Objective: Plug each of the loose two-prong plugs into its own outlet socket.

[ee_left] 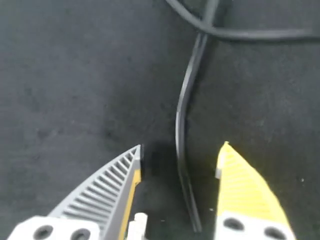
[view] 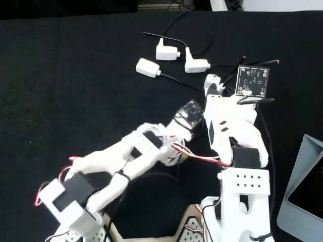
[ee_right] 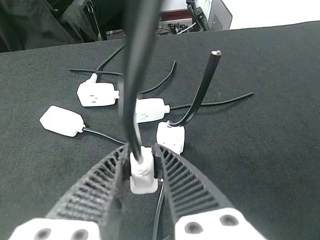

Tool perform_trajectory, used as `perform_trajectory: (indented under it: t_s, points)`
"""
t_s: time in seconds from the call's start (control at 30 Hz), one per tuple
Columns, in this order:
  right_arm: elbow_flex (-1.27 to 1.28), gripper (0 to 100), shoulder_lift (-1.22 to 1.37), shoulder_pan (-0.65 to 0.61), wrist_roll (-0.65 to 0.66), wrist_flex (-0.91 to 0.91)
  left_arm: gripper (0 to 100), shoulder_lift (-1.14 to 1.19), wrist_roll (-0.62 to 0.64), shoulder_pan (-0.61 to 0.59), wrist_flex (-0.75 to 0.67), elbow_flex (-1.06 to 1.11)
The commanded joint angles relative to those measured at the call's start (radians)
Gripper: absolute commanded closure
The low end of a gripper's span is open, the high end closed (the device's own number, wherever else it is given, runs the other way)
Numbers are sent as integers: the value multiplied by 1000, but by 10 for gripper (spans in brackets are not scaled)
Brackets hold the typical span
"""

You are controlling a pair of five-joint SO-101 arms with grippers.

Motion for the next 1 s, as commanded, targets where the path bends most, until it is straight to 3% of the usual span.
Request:
perform_trajectory:
  t_s: [0.0,0.13,0.3,0.63,0.83,0.97]
  points:
    - [-77,986,-22,12,-8,-3,806,58,2,7,106,-162]
    - [-77,986,-22,12,-8,2,845,155,-2,16,270,-288]
    - [-77,986,-22,12,-8,3,978,203,-2,15,344,-360]
    - [-77,986,-22,12,-8,3,972,66,-2,-25,466,-349]
    - [-77,986,-22,12,-8,3,972,-84,-2,-124,598,-349]
    - [-77,986,-22,12,-8,3,972,-167,-77,-219,671,-348]
